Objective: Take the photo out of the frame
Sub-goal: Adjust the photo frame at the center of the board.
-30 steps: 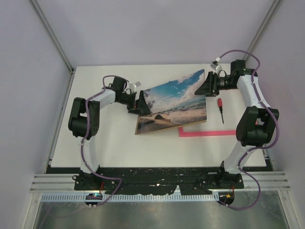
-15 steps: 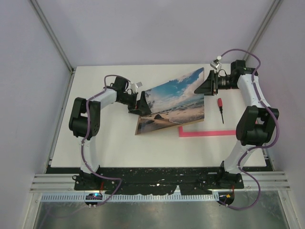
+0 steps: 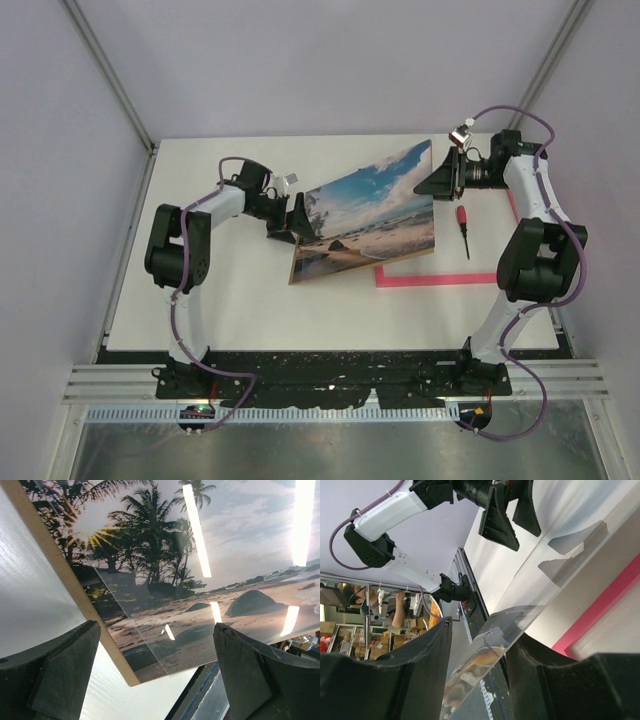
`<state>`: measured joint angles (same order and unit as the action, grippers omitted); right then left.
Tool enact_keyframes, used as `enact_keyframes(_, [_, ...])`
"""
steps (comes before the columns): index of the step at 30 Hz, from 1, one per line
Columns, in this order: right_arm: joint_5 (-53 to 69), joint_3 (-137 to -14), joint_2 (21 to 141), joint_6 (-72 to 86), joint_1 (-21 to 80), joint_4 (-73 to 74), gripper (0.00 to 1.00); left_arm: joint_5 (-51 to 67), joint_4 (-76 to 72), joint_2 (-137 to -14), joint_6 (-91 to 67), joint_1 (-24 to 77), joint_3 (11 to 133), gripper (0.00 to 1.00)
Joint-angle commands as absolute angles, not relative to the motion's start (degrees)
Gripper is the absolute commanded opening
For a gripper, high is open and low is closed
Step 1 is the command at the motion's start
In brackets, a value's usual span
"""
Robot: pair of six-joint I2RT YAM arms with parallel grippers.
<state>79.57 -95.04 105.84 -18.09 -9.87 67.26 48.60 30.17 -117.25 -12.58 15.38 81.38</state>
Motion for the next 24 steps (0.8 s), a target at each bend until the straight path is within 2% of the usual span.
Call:
enact_keyframes(1, [79.9, -94.7, 105.3, -14.2, -10.0, 62.9, 0.50, 49.1, 30.6, -116.2, -11.4, 15.6, 83.2, 1.00])
enact_keyframes(4, [79.5, -94.5, 105.1, -13.4, -10.7, 61.8, 0.50, 48.8, 31.5, -117.0, -11.5, 15.7, 84.0, 1.00])
enact_keyframes(10, [87.5, -94.6, 104.9, -15.4, -12.8, 63.4, 0.50, 49.7, 31.3, -117.0, -11.3, 15.7, 83.8, 1.00])
enact_keyframes(18, [86.0, -93.0, 108.1, -15.2, -13.0, 62.8, 0.48, 49.5, 33.4, -119.0, -11.0, 15.6, 86.0, 1.00])
enact_keyframes(24, [90.7, -97.2, 108.2, -25.2, -13.2, 72.6, 0.48, 49.6, 35.2, -120.4, -10.6, 15.7, 87.4, 1.00])
